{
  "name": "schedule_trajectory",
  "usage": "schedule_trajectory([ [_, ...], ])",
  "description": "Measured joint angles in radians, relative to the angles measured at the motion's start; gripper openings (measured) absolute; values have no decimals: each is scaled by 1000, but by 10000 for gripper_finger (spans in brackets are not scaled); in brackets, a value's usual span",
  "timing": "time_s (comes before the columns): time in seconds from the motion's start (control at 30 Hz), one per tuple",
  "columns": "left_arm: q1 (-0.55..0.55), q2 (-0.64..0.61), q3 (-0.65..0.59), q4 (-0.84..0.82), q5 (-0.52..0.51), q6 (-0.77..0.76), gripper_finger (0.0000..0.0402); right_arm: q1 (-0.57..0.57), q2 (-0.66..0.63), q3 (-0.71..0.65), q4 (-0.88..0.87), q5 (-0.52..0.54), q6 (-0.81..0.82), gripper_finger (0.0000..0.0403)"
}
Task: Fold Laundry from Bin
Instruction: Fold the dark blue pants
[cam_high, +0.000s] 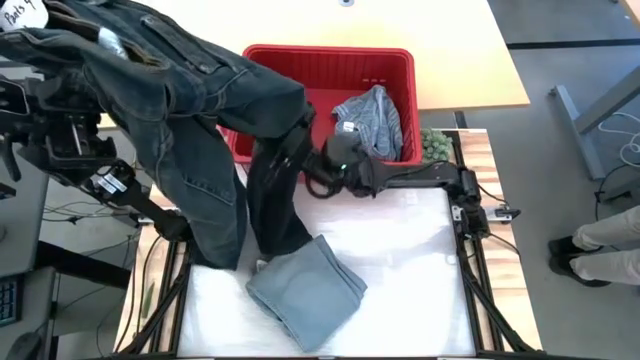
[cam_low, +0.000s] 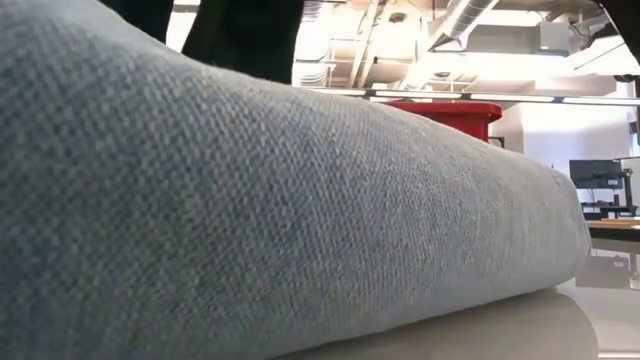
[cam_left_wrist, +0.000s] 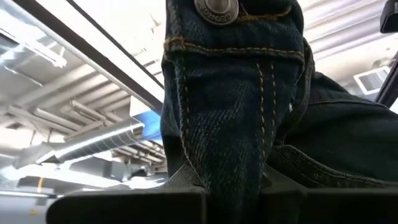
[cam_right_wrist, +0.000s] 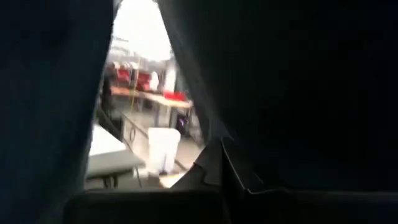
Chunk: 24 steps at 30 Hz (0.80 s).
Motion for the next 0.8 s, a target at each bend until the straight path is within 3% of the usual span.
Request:
schedule_trajectory([
  [0.1, 0, 0, 0, 28, 8, 58, 8, 4, 21, -5, 124, 227, -93, 18],
  [0.17, 3, 0, 0, 38, 3, 105, 8, -25, 21, -5, 237, 279, -121, 18],
  [0.27, 30, 1, 0, 38, -39, 166, 9, -45, -42, -3, 93, 185, -19, 18],
  [0.4, 62, 6, 0, 35, -120, 255, 9, -17, -135, 1, -332, -184, 275, 18],
  [0.47, 78, 6, 0, 34, -165, 307, 9, 7, -155, -1, -522, -288, 363, 18],
  [0.57, 118, 9, 0, 36, -237, 363, 9, 64, -162, -4, -653, -223, 376, 18],
  [0.67, 167, 15, -1, 29, -262, 363, 9, 133, -154, -4, -617, -90, 375, 18],
  [0.8, 222, 22, -2, 17, -292, 376, 9, 208, -139, -56, -462, -85, 380, 23],
])
